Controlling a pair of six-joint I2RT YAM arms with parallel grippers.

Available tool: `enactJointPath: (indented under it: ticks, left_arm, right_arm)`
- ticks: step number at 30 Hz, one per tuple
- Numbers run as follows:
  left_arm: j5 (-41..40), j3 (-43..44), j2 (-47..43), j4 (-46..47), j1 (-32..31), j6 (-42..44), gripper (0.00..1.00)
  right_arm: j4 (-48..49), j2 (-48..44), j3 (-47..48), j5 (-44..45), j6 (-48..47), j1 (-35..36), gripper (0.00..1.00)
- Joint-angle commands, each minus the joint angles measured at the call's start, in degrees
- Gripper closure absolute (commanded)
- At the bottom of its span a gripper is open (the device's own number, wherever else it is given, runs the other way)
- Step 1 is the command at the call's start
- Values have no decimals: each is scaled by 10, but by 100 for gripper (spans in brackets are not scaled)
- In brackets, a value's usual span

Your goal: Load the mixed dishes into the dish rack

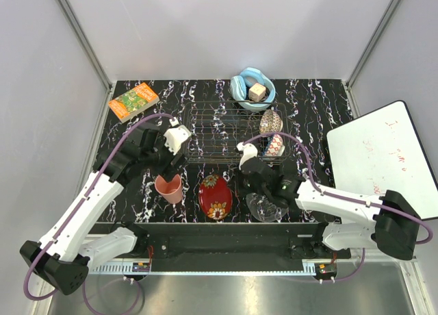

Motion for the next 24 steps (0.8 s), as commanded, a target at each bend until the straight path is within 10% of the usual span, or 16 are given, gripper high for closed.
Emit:
enactJointPath:
  ticks: [1,24]
  left_arm:
    - [-13,8,-12,20,1,-1,17]
    - [-12,-11,-24,31,2,-7,17]
  right_arm:
    - [4,-26,72,30,-50,6,100]
    - [-69,14,175,56,-120,0,100]
